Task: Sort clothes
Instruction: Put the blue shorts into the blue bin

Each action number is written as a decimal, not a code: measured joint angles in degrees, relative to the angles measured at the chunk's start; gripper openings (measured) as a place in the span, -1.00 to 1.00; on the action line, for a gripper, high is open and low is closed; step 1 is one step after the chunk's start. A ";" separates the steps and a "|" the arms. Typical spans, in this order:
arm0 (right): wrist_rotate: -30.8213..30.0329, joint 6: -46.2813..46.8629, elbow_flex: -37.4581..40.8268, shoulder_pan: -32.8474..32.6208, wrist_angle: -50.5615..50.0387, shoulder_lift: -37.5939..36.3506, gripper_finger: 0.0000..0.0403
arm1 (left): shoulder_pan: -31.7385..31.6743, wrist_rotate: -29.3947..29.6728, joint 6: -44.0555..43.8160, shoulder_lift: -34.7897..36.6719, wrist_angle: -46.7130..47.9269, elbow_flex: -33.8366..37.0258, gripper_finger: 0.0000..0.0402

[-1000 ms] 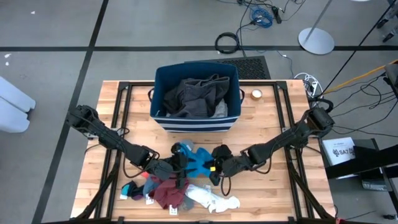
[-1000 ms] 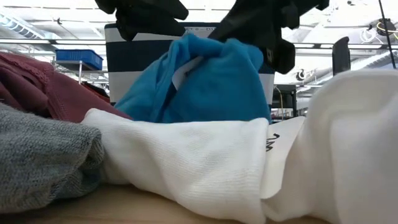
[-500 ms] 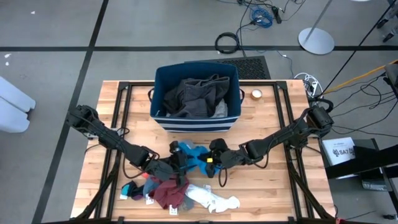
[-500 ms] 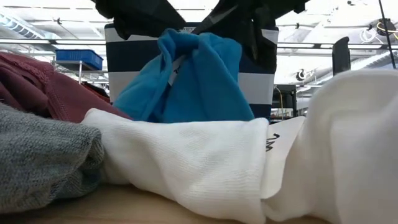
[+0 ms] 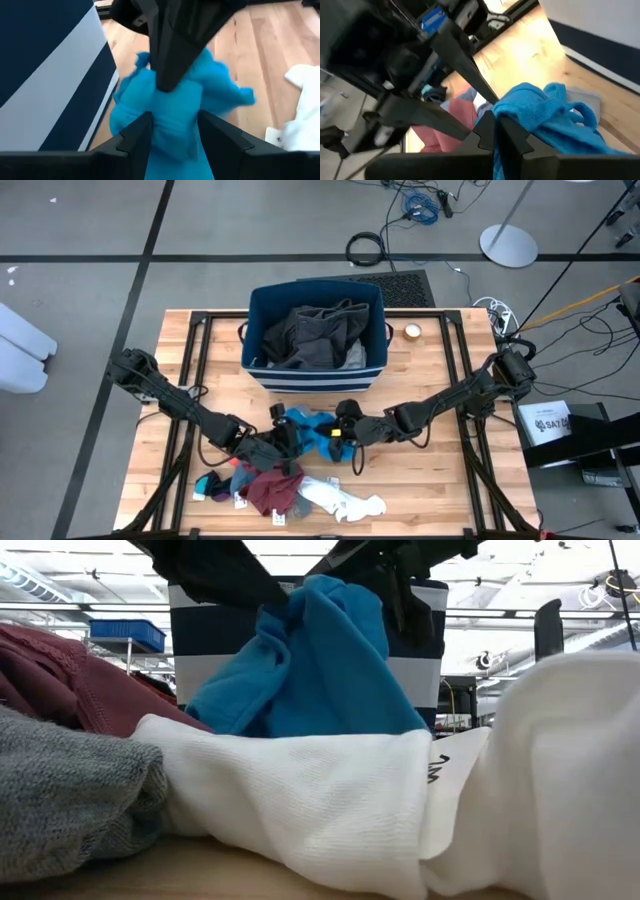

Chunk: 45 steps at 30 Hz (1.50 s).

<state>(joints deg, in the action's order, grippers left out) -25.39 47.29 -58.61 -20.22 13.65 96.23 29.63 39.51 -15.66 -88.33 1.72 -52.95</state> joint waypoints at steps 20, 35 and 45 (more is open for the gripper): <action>2.39 -1.34 -0.01 0.64 -0.69 -0.02 -1.00 | -0.36 7.38 -0.46 -0.05 2.46 -0.09 -0.64; 17.01 -10.82 -0.02 0.67 -13.44 -0.02 -0.63 | -0.38 5.28 -0.95 -0.10 4.77 -0.15 -0.98; 12.26 0.78 -0.01 -4.12 -24.80 1.33 -0.04 | -0.37 5.48 -6.37 -0.10 12.10 -0.17 -0.99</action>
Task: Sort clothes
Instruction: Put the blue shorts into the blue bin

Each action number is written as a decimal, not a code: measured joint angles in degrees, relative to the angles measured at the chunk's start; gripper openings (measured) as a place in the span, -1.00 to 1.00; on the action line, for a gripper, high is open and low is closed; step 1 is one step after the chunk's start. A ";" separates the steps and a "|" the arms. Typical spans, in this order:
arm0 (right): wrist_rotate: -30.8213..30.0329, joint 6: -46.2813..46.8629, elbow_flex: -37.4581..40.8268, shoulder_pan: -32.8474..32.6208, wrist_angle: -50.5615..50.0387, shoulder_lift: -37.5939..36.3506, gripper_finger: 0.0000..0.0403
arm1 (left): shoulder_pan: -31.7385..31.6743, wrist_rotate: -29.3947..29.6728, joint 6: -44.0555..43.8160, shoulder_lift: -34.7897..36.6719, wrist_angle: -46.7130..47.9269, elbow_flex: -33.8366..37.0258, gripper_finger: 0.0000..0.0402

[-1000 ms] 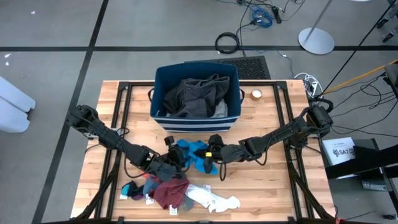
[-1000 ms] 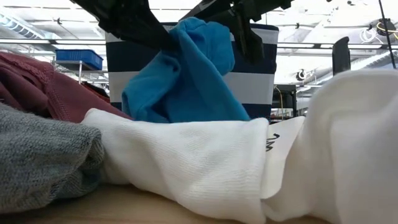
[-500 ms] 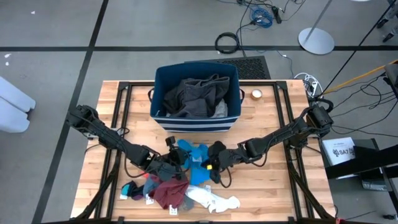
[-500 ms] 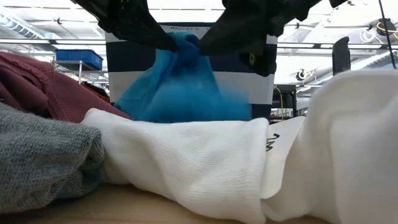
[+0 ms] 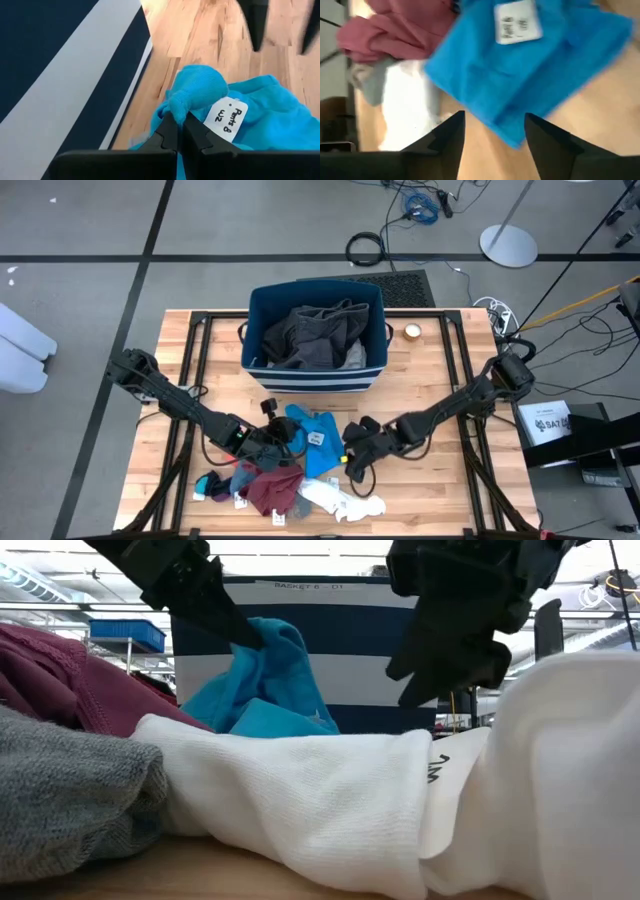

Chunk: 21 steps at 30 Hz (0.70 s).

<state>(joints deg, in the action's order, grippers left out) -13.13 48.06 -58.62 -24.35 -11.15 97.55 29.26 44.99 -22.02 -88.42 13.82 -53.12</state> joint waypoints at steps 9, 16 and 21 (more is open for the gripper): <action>-1.50 -0.73 -0.01 -0.44 8.33 7.46 0.04 | -0.33 -0.48 -0.08 0.00 0.00 0.00 -0.99; -0.18 -3.43 0.00 1.17 15.46 10.99 0.04 | -0.37 -1.13 -0.16 0.00 -0.17 0.00 -0.99; 2.38 -3.01 -0.01 1.14 16.80 13.07 -0.07 | -0.37 -1.51 -0.20 0.02 -0.30 0.00 -0.99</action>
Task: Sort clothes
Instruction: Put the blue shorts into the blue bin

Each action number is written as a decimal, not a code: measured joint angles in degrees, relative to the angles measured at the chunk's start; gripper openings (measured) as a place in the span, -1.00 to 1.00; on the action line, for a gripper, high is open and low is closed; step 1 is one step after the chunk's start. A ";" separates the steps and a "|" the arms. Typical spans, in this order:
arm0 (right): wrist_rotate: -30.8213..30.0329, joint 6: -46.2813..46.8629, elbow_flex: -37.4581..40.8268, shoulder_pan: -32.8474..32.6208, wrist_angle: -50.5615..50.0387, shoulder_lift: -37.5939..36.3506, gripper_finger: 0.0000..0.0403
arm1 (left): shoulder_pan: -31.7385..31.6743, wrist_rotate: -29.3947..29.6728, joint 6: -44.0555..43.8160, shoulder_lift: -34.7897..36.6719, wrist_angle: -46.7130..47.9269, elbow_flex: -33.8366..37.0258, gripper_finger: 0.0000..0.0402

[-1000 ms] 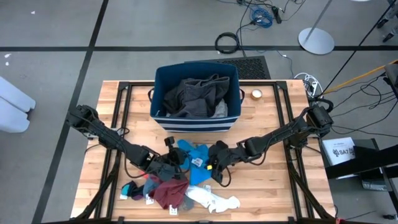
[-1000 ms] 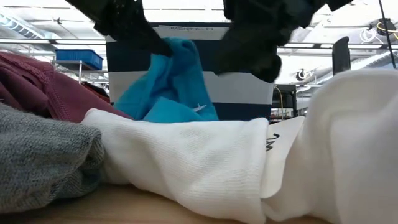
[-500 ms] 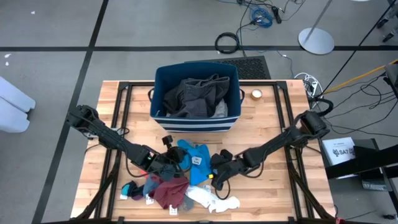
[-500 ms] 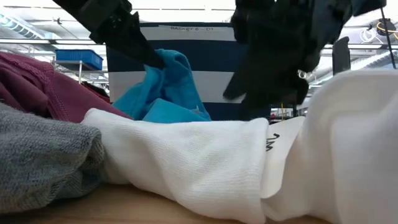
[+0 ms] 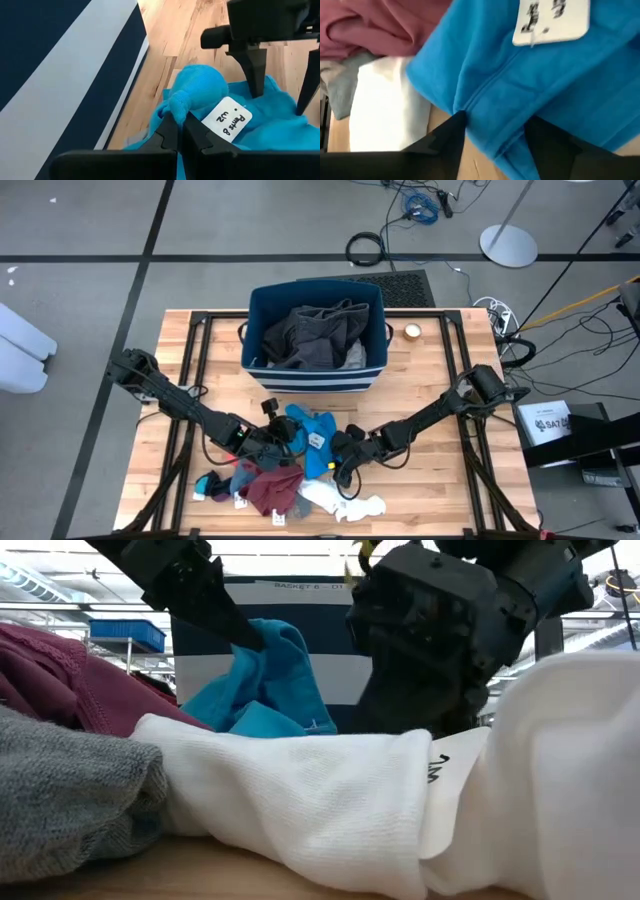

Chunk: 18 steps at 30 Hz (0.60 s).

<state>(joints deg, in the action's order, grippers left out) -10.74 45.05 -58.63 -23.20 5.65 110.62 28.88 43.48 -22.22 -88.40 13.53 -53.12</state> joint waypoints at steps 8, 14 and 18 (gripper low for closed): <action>0.79 -1.83 0.01 1.00 -1.86 -1.05 -0.93 | 0.00 -0.21 0.08 0.00 -1.54 -0.02 -0.99; 0.13 -4.01 0.02 3.47 -10.87 -9.39 -0.98 | -0.61 -1.73 3.68 0.17 -1.39 -3.38 -0.99; -2.10 -5.93 0.02 4.08 -14.18 -17.52 -0.99 | -1.93 -2.66 7.17 0.58 -1.46 -6.92 -0.99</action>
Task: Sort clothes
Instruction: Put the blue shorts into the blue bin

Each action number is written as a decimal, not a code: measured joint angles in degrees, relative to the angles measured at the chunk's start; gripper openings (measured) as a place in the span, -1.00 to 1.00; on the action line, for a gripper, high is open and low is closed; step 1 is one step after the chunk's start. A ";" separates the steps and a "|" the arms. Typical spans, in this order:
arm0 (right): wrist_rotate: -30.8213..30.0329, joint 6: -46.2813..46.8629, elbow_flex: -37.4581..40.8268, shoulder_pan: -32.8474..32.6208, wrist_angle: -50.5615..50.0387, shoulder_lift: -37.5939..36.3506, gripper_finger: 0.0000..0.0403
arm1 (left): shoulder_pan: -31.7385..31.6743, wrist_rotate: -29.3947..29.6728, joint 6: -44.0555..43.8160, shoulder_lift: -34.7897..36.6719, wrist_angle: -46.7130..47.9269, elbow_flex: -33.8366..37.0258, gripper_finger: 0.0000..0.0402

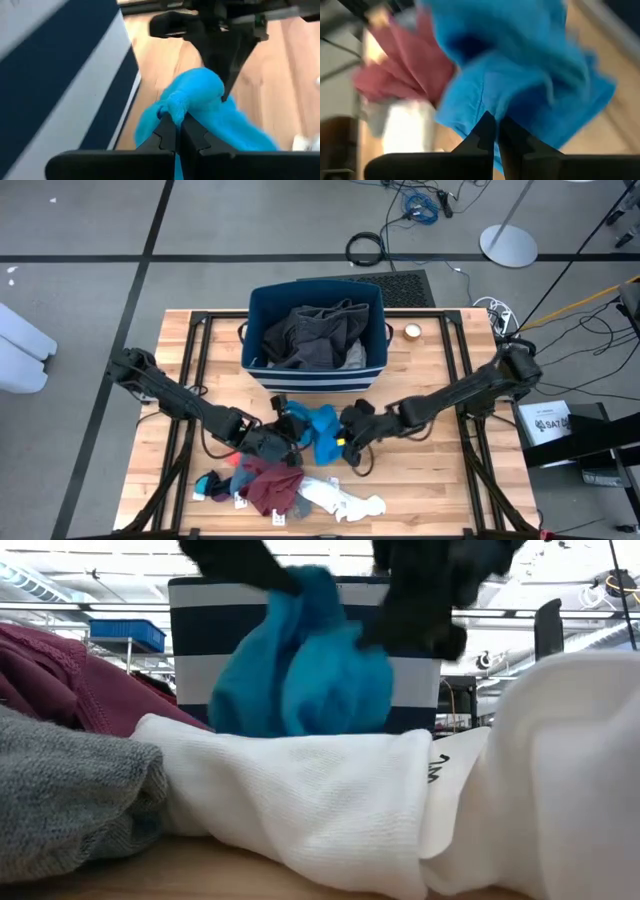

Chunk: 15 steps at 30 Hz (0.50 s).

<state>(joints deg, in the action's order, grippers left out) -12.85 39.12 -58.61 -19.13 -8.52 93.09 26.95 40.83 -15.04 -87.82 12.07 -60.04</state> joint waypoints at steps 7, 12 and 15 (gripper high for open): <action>-1.47 -7.30 -0.02 -2.09 10.01 -7.96 -1.00 | -2.00 -14.84 5.92 0.05 -8.44 -4.08 -0.99; -2.99 -11.37 0.00 -3.85 10.87 -8.14 -1.00 | -2.80 -21.46 9.39 0.08 -13.08 -4.86 -0.99; -4.08 -13.93 0.00 -3.96 12.04 -7.82 -1.00 | -3.90 -26.74 9.42 0.05 -13.84 -5.34 -0.99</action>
<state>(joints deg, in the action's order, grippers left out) -16.93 25.19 -58.61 -23.09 3.51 85.27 23.05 14.09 -5.62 -87.77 -1.77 -65.39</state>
